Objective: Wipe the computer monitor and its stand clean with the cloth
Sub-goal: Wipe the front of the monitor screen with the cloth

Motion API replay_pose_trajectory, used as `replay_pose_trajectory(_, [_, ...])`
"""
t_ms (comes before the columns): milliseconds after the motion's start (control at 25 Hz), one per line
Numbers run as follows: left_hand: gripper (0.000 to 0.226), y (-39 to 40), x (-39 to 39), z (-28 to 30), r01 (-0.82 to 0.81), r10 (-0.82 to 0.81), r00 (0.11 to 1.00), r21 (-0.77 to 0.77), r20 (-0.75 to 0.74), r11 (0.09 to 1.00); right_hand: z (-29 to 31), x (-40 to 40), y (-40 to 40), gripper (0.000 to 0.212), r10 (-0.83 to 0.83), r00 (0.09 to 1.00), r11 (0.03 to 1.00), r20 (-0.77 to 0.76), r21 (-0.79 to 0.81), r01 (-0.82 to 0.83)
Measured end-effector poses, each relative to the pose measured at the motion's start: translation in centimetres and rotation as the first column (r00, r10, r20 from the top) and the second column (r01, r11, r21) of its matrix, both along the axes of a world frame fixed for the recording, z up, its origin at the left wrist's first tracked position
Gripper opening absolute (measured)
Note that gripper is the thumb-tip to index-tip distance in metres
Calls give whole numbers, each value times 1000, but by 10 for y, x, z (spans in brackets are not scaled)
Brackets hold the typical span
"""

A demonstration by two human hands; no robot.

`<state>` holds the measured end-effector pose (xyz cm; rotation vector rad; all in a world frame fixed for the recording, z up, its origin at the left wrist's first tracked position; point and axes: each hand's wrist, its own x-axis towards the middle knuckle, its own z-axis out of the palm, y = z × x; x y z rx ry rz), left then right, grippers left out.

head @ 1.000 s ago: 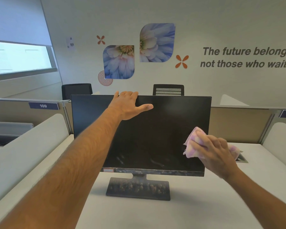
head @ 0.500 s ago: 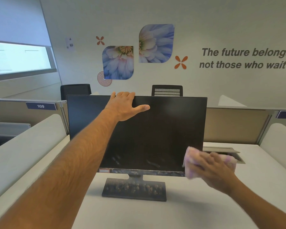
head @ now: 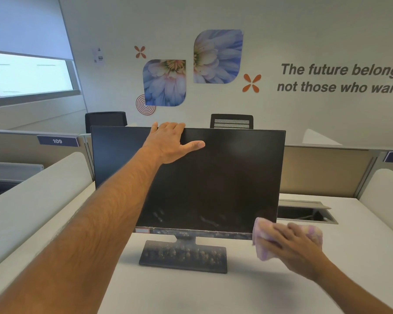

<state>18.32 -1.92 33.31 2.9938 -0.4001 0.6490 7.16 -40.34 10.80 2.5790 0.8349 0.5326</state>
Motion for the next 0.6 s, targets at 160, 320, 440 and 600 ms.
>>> replay_pose_trajectory(160, [109, 0, 1, -2, 12, -12, 1000, -8, 7, 1000, -9, -3, -2, 105, -65, 997, 996, -36, 57, 67])
replay_pose_trajectory(320, [112, 0, 3, -4, 11, -10, 1000, -23, 20, 1000, -3, -5, -6, 108, -3, 1000, 1000, -28, 19, 3])
replay_pose_trajectory(440, [111, 1, 3, -4, 9, -9, 1000, -24, 24, 1000, -3, -2, 0, 104, -105, 992, 983, -72, 143, 114])
replay_pose_trajectory(600, [118, 0, 3, -5, 10, -10, 1000, -20, 21, 1000, -13, -3, 4, 112, -4, 995, 1000, -99, -18, 3])
